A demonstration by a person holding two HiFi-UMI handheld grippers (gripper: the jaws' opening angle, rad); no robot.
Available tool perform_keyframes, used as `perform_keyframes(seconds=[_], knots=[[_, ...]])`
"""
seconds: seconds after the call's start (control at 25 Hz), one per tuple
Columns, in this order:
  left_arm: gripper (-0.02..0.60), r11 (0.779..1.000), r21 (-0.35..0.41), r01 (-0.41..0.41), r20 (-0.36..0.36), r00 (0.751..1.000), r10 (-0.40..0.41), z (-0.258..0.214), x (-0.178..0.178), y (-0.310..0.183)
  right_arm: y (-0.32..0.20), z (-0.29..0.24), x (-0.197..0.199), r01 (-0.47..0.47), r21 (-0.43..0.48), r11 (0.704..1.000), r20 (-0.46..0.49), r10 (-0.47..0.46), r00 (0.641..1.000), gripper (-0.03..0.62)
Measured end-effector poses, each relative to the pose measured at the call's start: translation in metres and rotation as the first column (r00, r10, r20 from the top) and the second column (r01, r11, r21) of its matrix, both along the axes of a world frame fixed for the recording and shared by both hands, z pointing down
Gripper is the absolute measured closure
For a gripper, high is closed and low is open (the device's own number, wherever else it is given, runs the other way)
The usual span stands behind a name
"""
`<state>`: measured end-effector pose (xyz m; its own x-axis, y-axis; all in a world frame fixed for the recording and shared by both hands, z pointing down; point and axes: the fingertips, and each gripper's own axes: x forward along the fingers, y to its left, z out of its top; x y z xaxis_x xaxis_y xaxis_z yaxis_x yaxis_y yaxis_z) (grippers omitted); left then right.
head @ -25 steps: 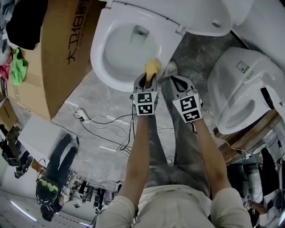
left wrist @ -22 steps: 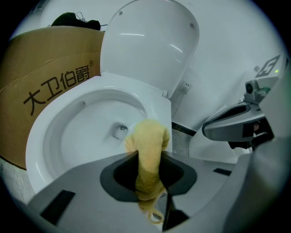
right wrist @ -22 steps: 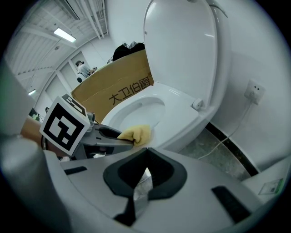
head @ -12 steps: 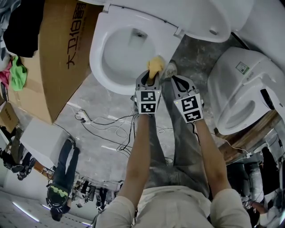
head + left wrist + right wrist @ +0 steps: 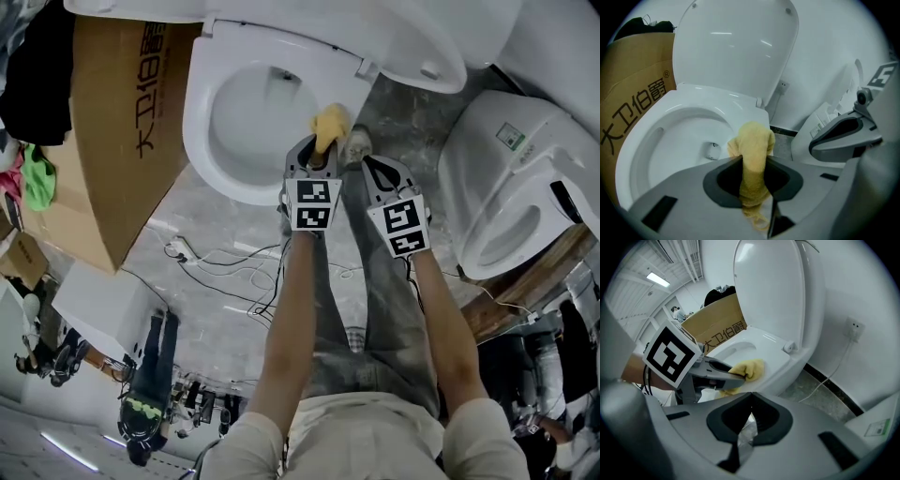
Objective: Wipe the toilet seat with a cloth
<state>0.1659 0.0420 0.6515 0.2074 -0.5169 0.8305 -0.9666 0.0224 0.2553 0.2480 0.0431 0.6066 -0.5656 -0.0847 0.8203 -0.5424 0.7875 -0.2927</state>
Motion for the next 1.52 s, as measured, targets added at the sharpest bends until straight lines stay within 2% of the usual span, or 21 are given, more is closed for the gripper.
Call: perform_keyframes(seconds=[0.44, 0.72, 0.92, 1.52], knots=[[0.46, 0.998, 0.004, -0.068, 0.004, 0.998, 0.068, -0.002, -0.001, -0.027, -0.017, 0.0, 0.004, -0.049, 0.007, 0.999, -0.001, 0.049, 0.999, 0.586], [0.46, 0.994, -0.003, -0.11, 0.012, 0.994, 0.11, -0.001, -0.001, -0.038, -0.036, -0.006, -0.002, -0.078, 0.047, 0.996, 0.015, 0.078, 0.997, 0.586], [0.462, 0.99, 0.032, -0.137, 0.01, 0.991, 0.137, -0.005, -0.001, -0.058, -0.046, -0.011, -0.007, -0.091, 0.064, 0.994, 0.019, 0.09, 0.996, 0.586], [0.463, 0.973, 0.073, -0.221, -0.035, 0.974, 0.224, -0.01, -0.011, -0.095, -0.071, -0.015, -0.028, -0.142, 0.093, 0.985, 0.019, 0.141, 0.99, 0.586]])
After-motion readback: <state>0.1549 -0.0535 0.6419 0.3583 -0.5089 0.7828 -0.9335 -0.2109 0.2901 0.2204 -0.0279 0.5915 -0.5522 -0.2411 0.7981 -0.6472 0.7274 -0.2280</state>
